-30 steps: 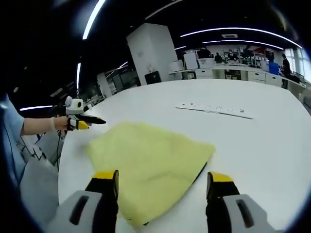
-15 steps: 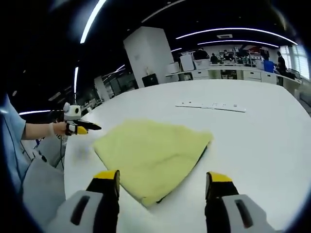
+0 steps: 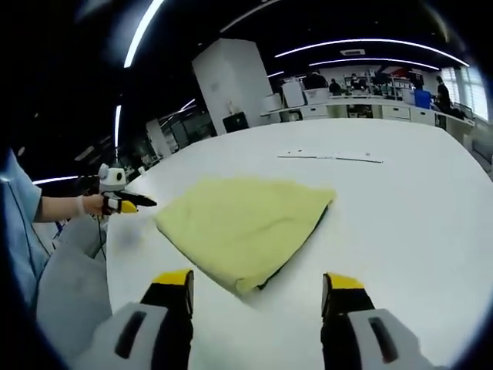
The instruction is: Fold the garment on the visible template until the final outline fits inside the template.
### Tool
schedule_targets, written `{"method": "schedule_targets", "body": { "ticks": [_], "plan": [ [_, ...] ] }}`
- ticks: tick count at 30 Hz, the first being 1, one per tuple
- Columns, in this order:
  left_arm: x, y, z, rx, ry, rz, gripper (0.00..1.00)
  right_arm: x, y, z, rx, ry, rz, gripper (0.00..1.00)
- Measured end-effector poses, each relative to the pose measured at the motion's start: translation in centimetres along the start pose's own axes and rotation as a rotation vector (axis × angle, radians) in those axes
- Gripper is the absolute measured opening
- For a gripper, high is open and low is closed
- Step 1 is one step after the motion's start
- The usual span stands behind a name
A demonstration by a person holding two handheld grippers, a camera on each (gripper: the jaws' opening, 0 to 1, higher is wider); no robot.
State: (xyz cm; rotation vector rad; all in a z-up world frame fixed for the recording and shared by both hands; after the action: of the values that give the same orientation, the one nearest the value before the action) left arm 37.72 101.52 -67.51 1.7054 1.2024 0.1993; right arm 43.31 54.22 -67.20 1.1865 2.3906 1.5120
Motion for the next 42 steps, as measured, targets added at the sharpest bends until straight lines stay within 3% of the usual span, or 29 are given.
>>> {"method": "schedule_targets", "body": {
  "ticks": [8, 12, 18, 21, 29, 42],
  "plan": [
    [-0.3, -1.8, 0.3, 0.032, 0.017, -0.017, 0.35, 0.8, -1.9, 1.0, 0.022, 0.02, 0.042, 0.53],
    [-0.3, -2.2, 0.7, 0.056, 0.035, -0.026, 0.26, 0.8, -2.2, 1.2, 0.035, 0.037, 0.045, 0.43],
    [-0.6, -2.4, 2.0, 0.05, 0.036, -0.046, 0.17, 0.6, -2.5, 1.5, 0.021, 0.044, 0.08, 0.28],
    [-0.5, -2.1, 2.3, 0.023, 0.067, -0.048, 0.16, 0.6, -2.6, 1.7, 0.014, 0.037, 0.083, 0.22],
    [-0.7, -2.2, 2.7, 0.018, 0.039, -0.079, 0.0, 1.0, -3.1, 2.2, 0.013, 0.036, 0.106, 0.16],
    [-0.7, -2.5, 2.8, -0.01, 0.044, -0.116, 0.0, 0.7, -3.6, 2.6, -0.01, -0.022, 0.123, 0.11]
  ]
}}
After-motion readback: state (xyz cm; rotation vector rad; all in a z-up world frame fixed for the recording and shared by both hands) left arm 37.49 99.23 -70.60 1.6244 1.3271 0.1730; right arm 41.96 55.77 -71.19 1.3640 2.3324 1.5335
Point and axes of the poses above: the point that each gripper's makers call its tool centre point, and the gripper's own axes: z roughly forward along the fingers, x roughly to its left, y roughly out of its top, the point moved 10 cm from there along -z, roughly backward along the fingers, and after that the axes turned 3 degrees about y, right-handed, at the moved point
